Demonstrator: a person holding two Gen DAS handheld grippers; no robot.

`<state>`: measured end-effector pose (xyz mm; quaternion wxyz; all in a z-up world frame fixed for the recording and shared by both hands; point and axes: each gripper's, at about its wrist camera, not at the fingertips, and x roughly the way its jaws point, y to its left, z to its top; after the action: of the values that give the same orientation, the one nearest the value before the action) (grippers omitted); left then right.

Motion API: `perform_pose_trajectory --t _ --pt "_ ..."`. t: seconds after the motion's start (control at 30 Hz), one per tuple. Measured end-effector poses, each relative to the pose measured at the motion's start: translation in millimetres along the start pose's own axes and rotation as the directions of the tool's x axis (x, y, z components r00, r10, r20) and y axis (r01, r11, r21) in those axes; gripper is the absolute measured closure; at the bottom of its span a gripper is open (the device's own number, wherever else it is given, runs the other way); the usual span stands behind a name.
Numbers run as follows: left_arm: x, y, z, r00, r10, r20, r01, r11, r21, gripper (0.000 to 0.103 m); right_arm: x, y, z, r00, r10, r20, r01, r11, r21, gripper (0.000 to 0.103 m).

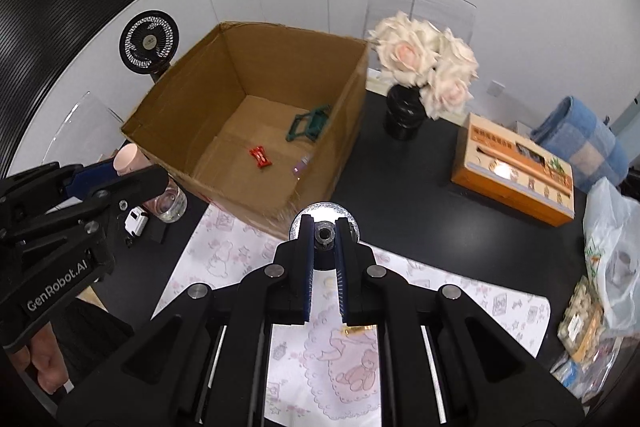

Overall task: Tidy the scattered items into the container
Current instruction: 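Carry the silver disc and glass bottle up over the cardboard box, then open both tools to drop the disc and glass bottle into the box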

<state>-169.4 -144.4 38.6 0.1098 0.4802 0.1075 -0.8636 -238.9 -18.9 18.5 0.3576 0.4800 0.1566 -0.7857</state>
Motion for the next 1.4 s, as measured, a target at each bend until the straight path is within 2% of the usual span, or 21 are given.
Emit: perform_pose_trajectory --t 0.33,0.57,0.6,0.67,0.73,1.03,1.1,1.2,1.4 --pt "26.8 49.2 38.9 0.999 0.036 -0.032 -0.037 0.999 -0.036 0.076 32.3 17.2 54.8 0.999 0.047 -0.01 -0.047 0.999 0.01 0.093" --pt "64.6 74.4 58.1 0.996 0.029 -0.084 -0.035 0.996 -0.076 0.076 72.1 27.6 85.9 0.997 0.062 -0.054 -0.061 0.998 0.02 0.093" --pt "70.6 78.1 61.0 0.995 0.044 -0.092 -0.052 0.995 -0.082 0.076 76.9 29.5 88.9 0.996 0.063 -0.061 -0.062 0.998 0.016 0.093" --pt "80.9 85.0 66.2 0.993 0.058 -0.102 -0.068 0.993 -0.094 0.076 85.7 33.5 93.9 0.996 0.061 -0.072 -0.06 0.998 0.013 0.093" --pt "91.2 89.5 69.4 0.991 0.04 -0.125 -0.054 0.992 -0.111 0.076 94.8 37.1 98.6 0.995 0.058 -0.083 -0.057 0.998 0.013 0.093" --pt "114.5 103.5 77.2 0.989 0.04 -0.143 -0.062 0.986 -0.153 0.076 131.4 44.2 113.4 0.991 0.051 -0.126 -0.05 0.999 0.013 0.093" --pt "122.5 108.2 76.9 0.988 0.045 -0.148 -0.069 0.985 -0.16 0.076 135.5 44.5 114.5 0.99 0.042 -0.135 -0.041 0.999 0.01 0.093" --pt "134.4 113.7 71.0 0.985 0.003 -0.17 -0.036 0.981 -0.191 0.076 140.7 45.6 115.8 0.989 0.026 -0.148 -0.026 1.0 0.002 0.093" --pt "141.9 113.9 62.7 0.982 0.019 -0.186 -0.052 0.983 -0.176 0.076 141.6 49.8 115.7 0.985 -0.012 -0.172 0.008 1.0 -0.024 0.093"
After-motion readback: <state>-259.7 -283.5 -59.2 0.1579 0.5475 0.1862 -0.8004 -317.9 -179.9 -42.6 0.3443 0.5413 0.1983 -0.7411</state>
